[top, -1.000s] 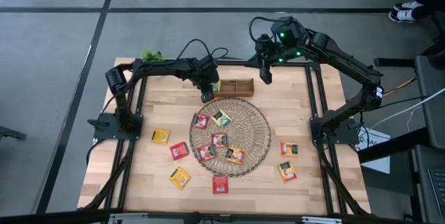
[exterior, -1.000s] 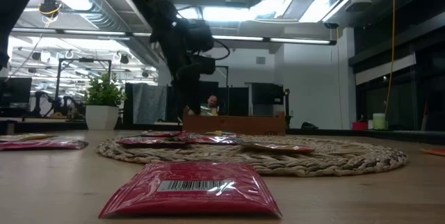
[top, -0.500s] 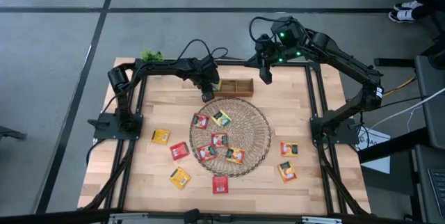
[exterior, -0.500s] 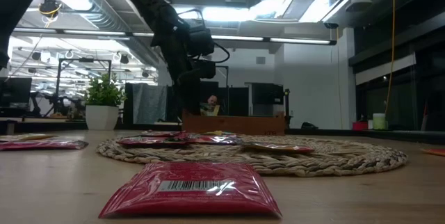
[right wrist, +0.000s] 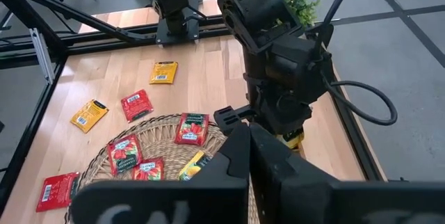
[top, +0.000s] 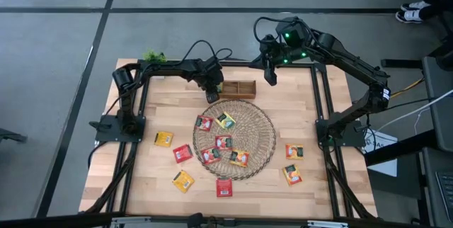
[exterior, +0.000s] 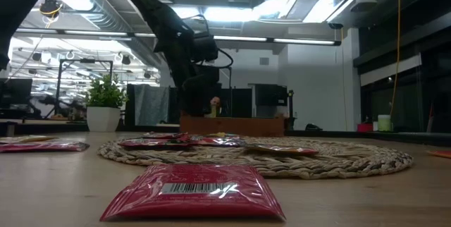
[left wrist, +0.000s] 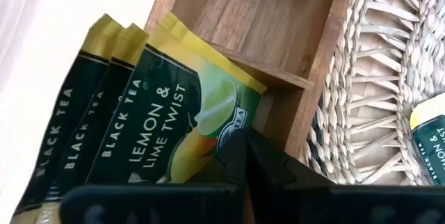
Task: Pick & Place Tea
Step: Put the bottom yellow tea bag into the left of the wooden organizer, then put the yellow tea bag into the left of the wooden organizer
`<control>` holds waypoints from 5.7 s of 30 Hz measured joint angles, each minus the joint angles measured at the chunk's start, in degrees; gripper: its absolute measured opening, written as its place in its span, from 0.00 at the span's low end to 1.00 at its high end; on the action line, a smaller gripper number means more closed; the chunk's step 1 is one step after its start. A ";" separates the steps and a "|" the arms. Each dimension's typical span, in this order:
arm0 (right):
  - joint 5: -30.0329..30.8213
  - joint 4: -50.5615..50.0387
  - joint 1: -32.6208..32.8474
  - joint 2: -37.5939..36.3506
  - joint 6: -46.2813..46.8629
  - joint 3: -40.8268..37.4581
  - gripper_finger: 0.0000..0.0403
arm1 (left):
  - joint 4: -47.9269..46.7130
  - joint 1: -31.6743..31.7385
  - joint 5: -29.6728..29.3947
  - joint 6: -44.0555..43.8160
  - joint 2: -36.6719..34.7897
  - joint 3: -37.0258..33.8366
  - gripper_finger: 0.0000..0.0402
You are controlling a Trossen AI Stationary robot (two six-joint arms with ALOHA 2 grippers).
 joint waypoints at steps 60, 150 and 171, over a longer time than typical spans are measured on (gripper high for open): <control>-0.15 5.55 9.57 0.14 6.33 -15.05 0.04 | 23.05 -14.68 -4.80 -23.79 -42.32 -17.58 0.03; 12.89 17.15 17.09 25.06 50.92 -23.43 0.44 | 15.38 -15.26 -3.75 -26.60 -44.72 -21.11 0.22; 11.43 17.55 17.81 30.39 50.29 -23.32 0.44 | 15.33 -15.26 -4.07 -25.68 -44.72 -21.11 0.23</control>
